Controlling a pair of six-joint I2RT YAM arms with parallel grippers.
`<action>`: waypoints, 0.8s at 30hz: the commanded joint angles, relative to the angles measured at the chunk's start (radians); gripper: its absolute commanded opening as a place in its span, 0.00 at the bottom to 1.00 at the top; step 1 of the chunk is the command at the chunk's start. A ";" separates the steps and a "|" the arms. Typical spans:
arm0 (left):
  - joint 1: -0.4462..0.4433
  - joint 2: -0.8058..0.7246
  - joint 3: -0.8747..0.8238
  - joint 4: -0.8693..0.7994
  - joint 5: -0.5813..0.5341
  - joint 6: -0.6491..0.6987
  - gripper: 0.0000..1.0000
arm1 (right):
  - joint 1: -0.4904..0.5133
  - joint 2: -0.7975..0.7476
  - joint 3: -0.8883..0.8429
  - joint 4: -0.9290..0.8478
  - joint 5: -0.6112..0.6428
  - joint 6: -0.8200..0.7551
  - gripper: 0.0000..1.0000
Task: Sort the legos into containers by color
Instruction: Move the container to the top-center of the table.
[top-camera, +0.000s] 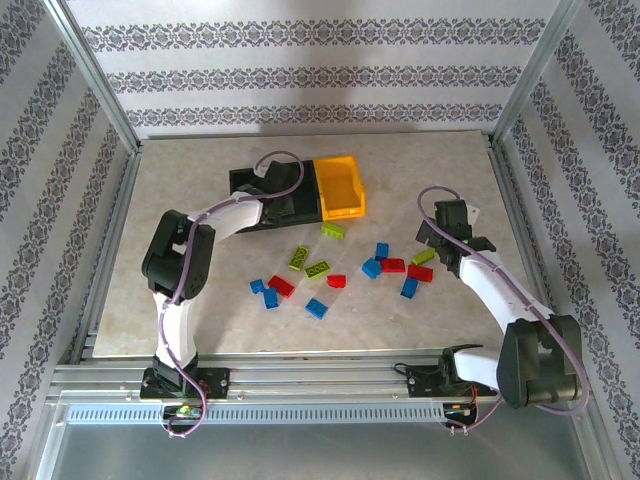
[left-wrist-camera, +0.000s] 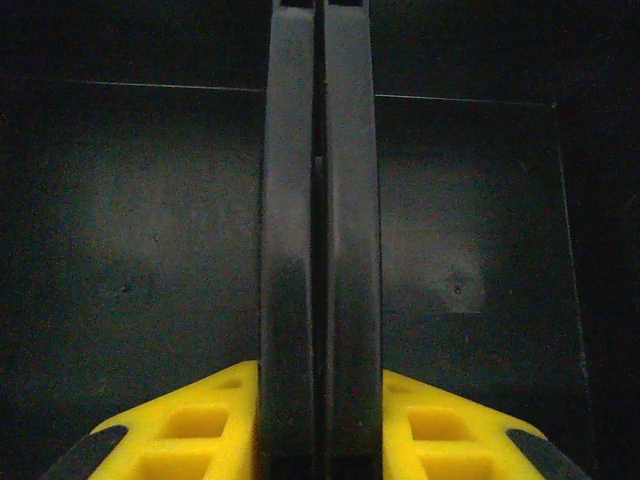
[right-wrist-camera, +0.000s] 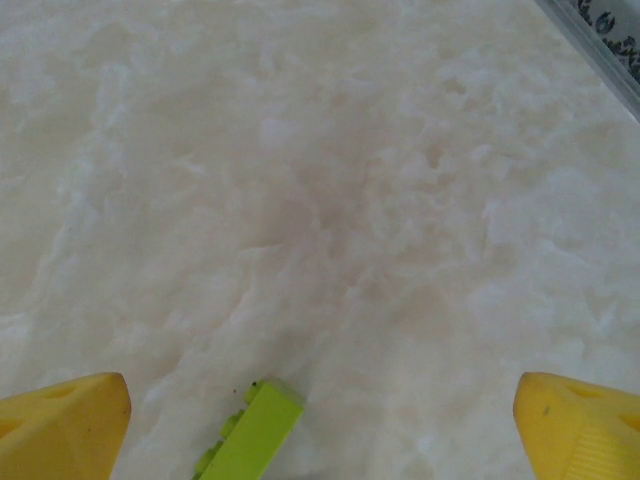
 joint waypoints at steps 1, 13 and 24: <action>-0.060 0.047 0.015 0.000 0.085 -0.138 0.23 | 0.014 -0.042 0.022 -0.078 -0.013 0.052 0.98; -0.139 0.074 0.040 0.009 0.013 -0.198 0.26 | 0.014 -0.113 0.029 -0.144 -0.051 0.064 0.98; -0.116 0.173 0.215 -0.042 -0.012 -0.133 0.31 | 0.017 -0.036 0.032 -0.182 -0.130 0.119 0.99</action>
